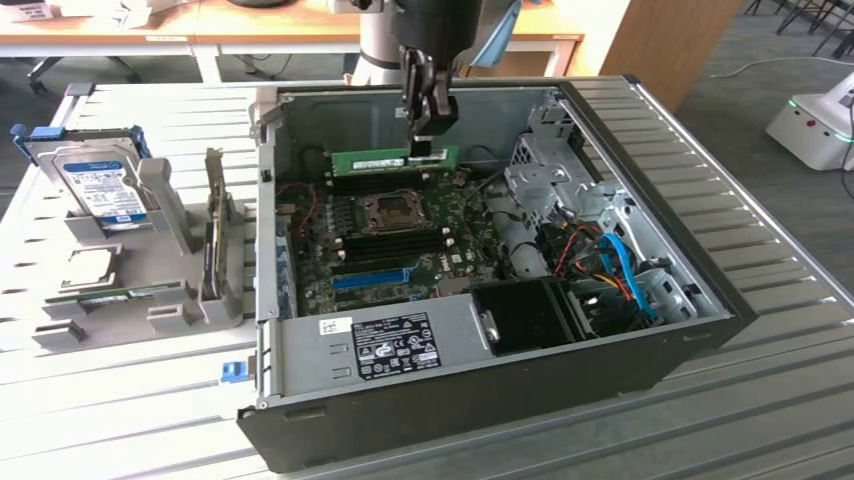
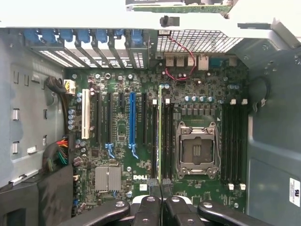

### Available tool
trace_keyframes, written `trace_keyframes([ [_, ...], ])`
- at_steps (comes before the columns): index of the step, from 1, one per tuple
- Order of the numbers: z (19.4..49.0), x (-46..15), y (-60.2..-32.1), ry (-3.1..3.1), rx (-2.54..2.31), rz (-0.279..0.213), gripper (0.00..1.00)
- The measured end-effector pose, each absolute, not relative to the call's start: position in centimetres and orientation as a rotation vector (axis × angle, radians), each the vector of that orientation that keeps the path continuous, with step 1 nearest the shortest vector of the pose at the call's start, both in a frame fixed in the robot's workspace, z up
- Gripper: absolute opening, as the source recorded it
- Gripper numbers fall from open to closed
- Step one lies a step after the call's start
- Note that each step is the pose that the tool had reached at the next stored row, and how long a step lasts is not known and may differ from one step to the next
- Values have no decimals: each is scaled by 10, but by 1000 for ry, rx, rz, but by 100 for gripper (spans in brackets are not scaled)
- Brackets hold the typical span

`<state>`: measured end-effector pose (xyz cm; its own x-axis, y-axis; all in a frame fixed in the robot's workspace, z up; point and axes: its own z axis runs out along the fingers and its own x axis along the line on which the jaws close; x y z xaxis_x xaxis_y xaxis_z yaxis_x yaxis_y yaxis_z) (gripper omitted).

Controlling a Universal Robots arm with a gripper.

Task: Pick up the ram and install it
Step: 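Insert the ram into the slot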

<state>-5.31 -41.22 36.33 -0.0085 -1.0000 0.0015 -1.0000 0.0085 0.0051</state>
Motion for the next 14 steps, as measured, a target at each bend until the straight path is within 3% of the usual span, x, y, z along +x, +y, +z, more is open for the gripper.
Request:
trace_keyframes([
  [14, 338, -53, -412, -2228, 2209, -4, 12],
])
